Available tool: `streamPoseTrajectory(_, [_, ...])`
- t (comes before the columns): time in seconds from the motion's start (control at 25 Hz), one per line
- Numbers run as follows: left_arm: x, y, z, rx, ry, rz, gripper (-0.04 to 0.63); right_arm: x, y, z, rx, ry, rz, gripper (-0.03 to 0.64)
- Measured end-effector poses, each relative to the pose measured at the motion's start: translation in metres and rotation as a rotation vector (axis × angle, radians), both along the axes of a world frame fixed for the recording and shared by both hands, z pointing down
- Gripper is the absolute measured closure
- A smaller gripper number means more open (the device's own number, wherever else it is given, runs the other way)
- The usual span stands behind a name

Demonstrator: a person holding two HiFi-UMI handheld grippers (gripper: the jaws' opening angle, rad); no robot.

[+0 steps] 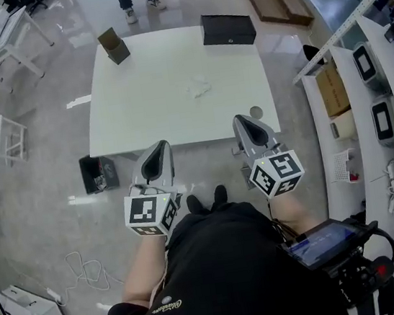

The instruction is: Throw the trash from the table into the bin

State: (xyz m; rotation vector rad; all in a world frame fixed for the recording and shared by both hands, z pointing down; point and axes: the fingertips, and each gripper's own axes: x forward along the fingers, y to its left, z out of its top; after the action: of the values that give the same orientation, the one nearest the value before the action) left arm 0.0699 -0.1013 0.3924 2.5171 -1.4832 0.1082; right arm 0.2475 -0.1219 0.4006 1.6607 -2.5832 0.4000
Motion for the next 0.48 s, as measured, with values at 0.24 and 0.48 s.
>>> streamPoseTrajectory(0.24, [0.006,-0.032,0.013,-0.035,0.008,-0.009,0.586,-0.003,-0.032,0.008,-0.024,-0.001,-0.023,0.615])
streamPoseTrajectory(0.48, [0.008,-0.061,0.035,-0.086,0.016,-0.029,0.586,-0.007,-0.058,0.031,-0.072,0.002,-0.04,0.615])
